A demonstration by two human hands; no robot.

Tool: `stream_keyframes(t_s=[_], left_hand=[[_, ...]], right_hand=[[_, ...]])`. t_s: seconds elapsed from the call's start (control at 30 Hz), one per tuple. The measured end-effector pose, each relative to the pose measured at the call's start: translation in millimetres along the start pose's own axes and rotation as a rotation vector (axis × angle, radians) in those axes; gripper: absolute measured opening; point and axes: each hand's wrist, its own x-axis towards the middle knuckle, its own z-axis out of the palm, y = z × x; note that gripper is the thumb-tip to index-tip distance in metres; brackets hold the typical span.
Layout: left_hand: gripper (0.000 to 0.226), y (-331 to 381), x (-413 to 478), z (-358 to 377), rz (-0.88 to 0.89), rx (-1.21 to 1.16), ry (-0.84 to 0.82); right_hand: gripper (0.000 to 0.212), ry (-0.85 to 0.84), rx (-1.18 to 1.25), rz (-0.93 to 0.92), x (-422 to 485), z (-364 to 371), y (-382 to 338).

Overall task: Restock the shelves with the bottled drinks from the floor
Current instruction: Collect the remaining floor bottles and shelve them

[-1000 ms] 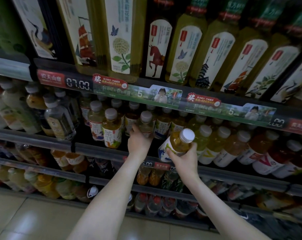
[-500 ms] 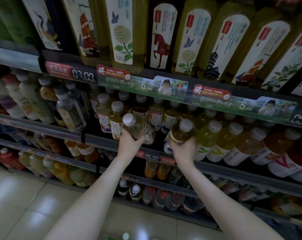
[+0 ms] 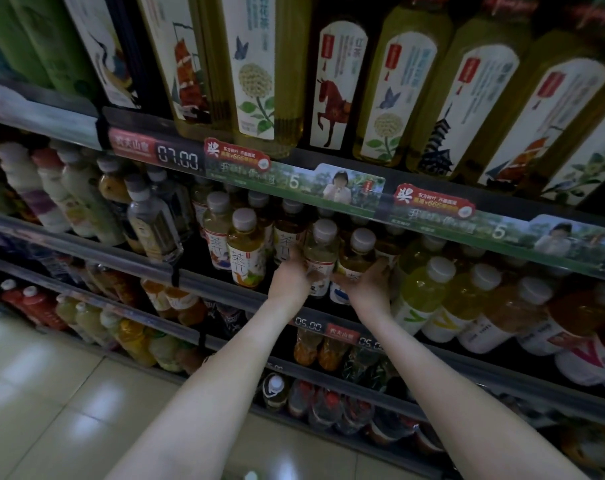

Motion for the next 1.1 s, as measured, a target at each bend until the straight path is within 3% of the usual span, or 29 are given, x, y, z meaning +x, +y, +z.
stream_keyframes(t_s=[0.3, 0.57, 0.63, 0.7, 0.83, 0.97, 1.1], left_hand=[[0.045, -16, -20, 1, -0.059, -0.112, 0.042], [0.030, -78, -99, -25, -0.093, -0.102, 0.140], [0.027, -119, -134, -29, -0.162, -0.056, 0.163], [0.025, -165, -170, -29, -0.283, -0.039, 0.203], [0.028, -249, -237, -17, -0.577, -0.063, 0.253], [0.030, -334, -279, 24, -0.688, -0.039, 0.228], [0.033, -416, -300, 89, -0.760, -0.009, 0.191]], right_hand=[[0.102, 0.002, 0.001, 0.070, -5, 5, -6], [0.076, 0.068, 0.022, -0.054, -91, 38, 7], [0.065, -0.105, 0.026, -0.109, -122, 65, 17], [0.054, -0.381, -0.006, -0.183, -151, 96, 26], [0.045, -0.816, -0.267, -0.408, -196, 166, 57], [0.045, -1.033, -0.512, -0.502, -219, 242, 116], [0.044, -1.158, -0.751, -0.571, -223, 321, 220]])
